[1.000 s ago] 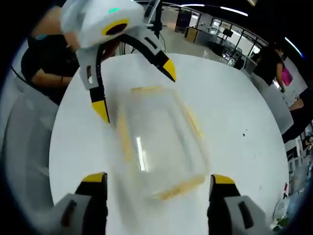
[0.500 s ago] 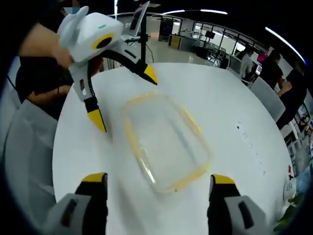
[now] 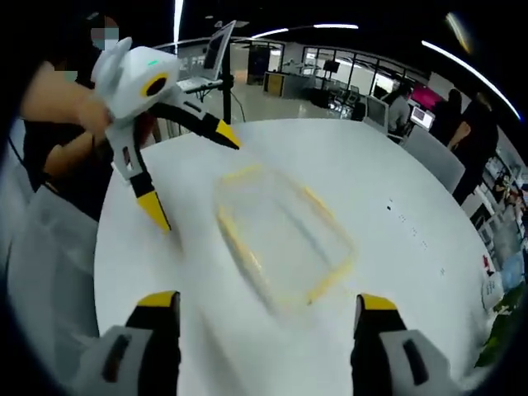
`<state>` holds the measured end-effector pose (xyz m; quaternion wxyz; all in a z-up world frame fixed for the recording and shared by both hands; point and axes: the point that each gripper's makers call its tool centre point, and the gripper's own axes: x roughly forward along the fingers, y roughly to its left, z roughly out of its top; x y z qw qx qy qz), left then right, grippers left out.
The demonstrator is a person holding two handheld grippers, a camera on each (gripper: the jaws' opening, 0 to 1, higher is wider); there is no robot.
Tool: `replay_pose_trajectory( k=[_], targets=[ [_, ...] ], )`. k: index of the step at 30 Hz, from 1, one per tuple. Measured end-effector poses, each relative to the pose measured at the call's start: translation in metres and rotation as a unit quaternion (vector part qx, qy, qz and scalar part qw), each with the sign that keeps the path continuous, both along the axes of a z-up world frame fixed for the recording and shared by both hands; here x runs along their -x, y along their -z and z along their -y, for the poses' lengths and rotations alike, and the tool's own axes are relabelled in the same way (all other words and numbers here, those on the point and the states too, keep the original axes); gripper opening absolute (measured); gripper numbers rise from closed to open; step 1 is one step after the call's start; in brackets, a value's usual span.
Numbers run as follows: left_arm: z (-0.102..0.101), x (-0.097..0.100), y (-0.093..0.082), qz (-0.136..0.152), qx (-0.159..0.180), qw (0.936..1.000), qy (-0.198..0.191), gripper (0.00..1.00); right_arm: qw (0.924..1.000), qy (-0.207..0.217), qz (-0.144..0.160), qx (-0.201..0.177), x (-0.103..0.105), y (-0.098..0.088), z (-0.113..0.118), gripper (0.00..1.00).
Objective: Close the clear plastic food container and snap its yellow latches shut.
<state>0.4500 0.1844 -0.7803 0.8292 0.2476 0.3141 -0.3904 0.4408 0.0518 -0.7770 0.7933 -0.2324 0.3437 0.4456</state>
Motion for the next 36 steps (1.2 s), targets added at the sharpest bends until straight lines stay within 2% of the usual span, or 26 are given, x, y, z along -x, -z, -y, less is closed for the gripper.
replay_pose_trajectory(
  k=[6,9,15,25,27,31,36],
  targets=[
    [-0.003,0.015,-0.004,0.013,0.011,0.9999,0.003,0.87,0.9998,0.013,0.007,-0.015,0.015,-0.002,0.005,0.86],
    [-0.005,0.023,-0.009,0.016,0.033,0.9993,-0.009,0.88,0.9996,0.02,0.008,-0.02,0.023,-0.002,0.009,0.86],
    [-0.012,0.039,-0.006,0.022,0.037,0.999,-0.014,0.88,0.999,0.033,0.011,-0.029,0.039,0.001,0.017,0.86],
    [-0.02,0.069,-0.016,0.047,0.078,0.9951,-0.039,0.91,0.9964,0.055,0.04,-0.05,0.061,-0.006,0.033,0.86],
    [-0.024,0.073,-0.017,0.053,0.083,0.9941,-0.047,0.91,0.9955,0.063,0.038,-0.059,0.068,-0.006,0.034,0.87],
    [-0.032,0.081,-0.015,0.044,0.09,0.9924,-0.07,0.91,0.9942,0.072,0.045,-0.065,0.078,-0.006,0.038,0.86],
    [-0.036,0.095,-0.015,0.051,0.097,0.991,-0.076,0.92,0.9922,0.082,0.052,-0.078,0.091,-0.009,0.04,0.85]
  ],
)
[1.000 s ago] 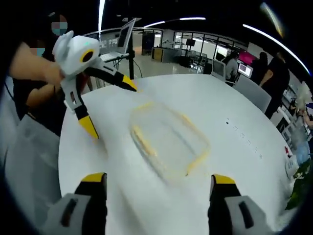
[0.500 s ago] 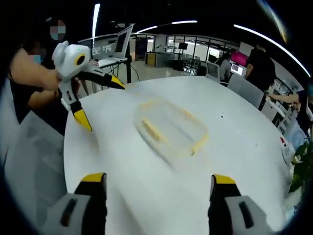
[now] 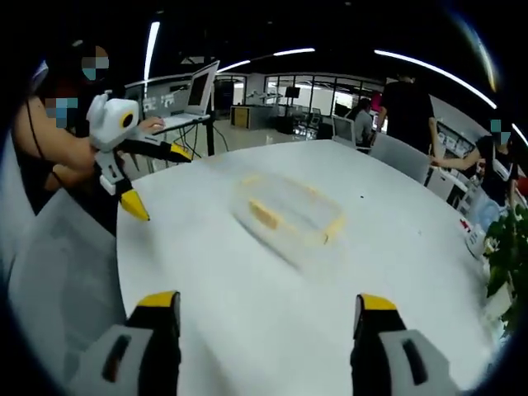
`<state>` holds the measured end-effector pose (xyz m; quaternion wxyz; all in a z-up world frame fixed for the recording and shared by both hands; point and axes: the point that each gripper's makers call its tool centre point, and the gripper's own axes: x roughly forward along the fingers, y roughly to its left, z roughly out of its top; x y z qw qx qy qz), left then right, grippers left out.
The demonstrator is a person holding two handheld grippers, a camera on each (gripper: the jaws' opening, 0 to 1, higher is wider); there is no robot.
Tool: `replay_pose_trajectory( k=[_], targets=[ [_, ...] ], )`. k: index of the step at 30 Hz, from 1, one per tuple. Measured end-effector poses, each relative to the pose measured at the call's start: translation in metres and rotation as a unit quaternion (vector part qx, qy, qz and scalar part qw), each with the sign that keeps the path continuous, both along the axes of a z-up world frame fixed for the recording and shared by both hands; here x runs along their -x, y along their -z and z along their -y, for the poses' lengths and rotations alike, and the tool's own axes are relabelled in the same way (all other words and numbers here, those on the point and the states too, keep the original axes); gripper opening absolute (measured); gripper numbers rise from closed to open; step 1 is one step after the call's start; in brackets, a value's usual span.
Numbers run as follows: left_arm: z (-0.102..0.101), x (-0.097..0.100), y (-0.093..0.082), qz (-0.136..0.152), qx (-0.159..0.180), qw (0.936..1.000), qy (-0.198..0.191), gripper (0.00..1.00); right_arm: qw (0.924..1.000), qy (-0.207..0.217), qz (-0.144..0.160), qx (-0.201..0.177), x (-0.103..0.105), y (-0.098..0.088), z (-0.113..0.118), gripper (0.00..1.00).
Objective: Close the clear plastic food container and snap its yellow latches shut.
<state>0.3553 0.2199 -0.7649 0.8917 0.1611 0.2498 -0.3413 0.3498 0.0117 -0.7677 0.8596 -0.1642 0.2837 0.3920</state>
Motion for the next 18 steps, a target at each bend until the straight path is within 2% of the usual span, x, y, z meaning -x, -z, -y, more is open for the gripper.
replay_pose_trajectory(
  k=[8,14,18],
  targets=[
    [-0.005,0.012,-0.015,0.033,0.028,0.999,-0.013,0.93,0.999,0.022,0.03,-0.024,0.016,-0.011,0.008,0.86],
    [-0.007,0.024,-0.02,0.045,0.055,0.997,-0.032,0.94,0.9983,0.03,0.038,-0.033,0.031,-0.01,0.015,0.86],
    [-0.006,0.03,-0.019,0.046,0.057,0.9967,-0.035,0.93,0.9978,0.038,0.042,-0.035,0.038,-0.009,0.019,0.86]
  ],
)
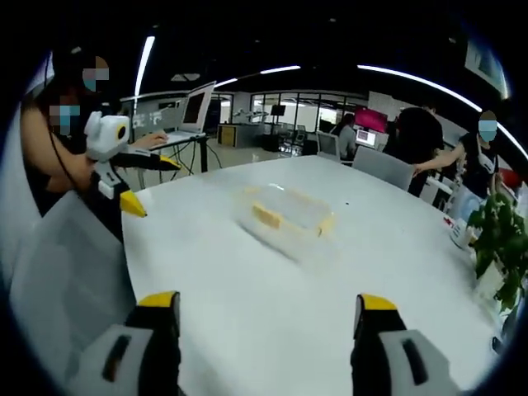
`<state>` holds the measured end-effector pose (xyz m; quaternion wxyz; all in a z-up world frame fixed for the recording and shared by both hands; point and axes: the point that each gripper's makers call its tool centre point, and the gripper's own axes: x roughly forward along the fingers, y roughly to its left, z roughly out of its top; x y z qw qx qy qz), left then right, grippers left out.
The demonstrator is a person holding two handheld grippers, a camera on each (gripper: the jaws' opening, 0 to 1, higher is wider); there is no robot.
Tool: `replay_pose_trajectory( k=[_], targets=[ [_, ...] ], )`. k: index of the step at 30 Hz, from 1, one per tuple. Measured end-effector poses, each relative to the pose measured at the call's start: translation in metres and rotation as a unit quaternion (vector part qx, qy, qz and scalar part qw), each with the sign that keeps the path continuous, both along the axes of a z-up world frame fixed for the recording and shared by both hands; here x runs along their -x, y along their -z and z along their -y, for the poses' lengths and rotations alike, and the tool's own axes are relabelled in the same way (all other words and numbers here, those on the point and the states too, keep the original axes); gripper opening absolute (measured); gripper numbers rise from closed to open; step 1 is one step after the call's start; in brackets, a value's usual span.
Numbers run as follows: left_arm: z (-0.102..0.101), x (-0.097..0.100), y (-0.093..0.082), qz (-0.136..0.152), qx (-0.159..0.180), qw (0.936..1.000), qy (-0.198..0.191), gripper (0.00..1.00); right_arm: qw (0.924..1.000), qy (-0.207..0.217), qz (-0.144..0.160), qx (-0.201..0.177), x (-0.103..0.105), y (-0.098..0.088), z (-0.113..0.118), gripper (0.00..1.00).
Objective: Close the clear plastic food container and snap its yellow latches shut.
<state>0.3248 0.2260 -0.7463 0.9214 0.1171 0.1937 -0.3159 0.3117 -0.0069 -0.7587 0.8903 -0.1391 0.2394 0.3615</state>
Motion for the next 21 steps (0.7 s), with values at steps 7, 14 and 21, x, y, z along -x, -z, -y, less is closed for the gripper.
replay_pose_trajectory(
  k=[7,14,21],
  targets=[
    [-0.003,0.006,0.001,-0.001,0.01,0.9999,-0.011,0.92,0.9999,0.013,0.002,-0.002,0.008,0.003,0.005,0.86],
    [-0.005,0.009,0.005,-0.005,0.01,0.9999,-0.01,0.93,0.9998,0.018,0.0,-0.004,0.009,0.004,0.006,0.86],
    [-0.007,0.012,0.01,-0.011,0.008,0.9998,-0.013,0.92,0.9998,0.018,-0.002,-0.003,0.011,0.006,0.007,0.87]
  ],
)
